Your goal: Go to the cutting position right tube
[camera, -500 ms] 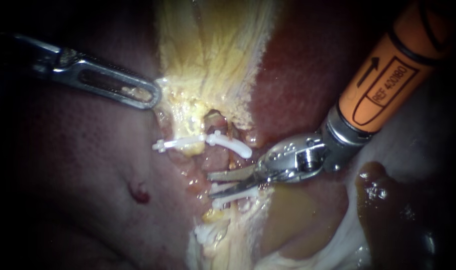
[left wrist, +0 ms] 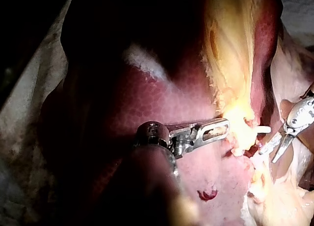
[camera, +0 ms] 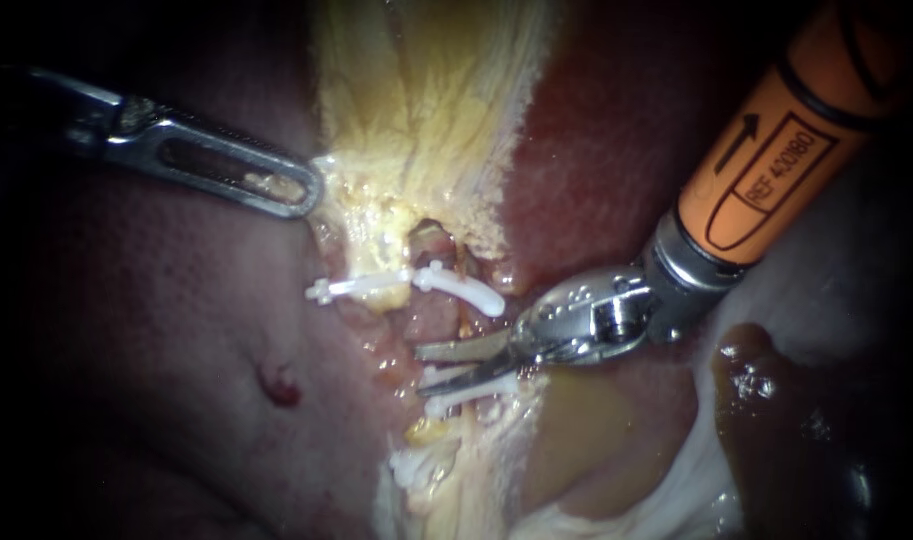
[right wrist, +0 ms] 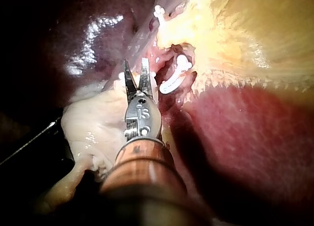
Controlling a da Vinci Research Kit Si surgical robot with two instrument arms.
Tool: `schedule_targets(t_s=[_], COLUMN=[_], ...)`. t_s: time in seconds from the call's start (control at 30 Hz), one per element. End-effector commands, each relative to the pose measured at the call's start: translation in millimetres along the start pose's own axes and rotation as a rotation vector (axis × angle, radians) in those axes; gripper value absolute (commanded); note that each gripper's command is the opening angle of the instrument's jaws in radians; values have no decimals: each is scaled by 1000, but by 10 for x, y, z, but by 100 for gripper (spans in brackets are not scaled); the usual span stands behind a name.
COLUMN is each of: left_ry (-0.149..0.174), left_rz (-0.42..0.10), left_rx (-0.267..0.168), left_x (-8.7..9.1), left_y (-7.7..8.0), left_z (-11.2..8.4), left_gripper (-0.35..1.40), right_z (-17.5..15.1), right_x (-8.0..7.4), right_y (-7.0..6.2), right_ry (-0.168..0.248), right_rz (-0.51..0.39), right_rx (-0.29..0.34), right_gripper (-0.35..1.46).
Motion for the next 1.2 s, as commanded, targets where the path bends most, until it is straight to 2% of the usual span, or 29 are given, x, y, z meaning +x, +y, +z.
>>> schedule_targets(t_s=[0.03,0.1,0.2,0.5,0.6,0.83,1.2], left_ry=[0,0,0,1,0,1,0], left_rz=[0,0,0,0,0,0,1], left_rx=[0,0,0,0,0,0,0], left_x=[0,0,0,1,1,1,1], left_y=[0,0,0,1,1,1,1], left_z=[0,0,0,-1,-1,-1,0], left_gripper=[-35,-35,-35,-35,-35,-35,-35], right_z=[1,2,2,-15,-19,-26,-9], right_x=[-1,-3,-7,-24,-32,-43,-55], right_y=[0,0,0,-3,2,11,16], right_ry=[0,2,8,-1,-19,-22,-30], right_rz=[0,10,36,117,128,154,170], right_rx=[0,0,0,17,18,10,1], right_gripper=[74,108,130,138,138,138,140])
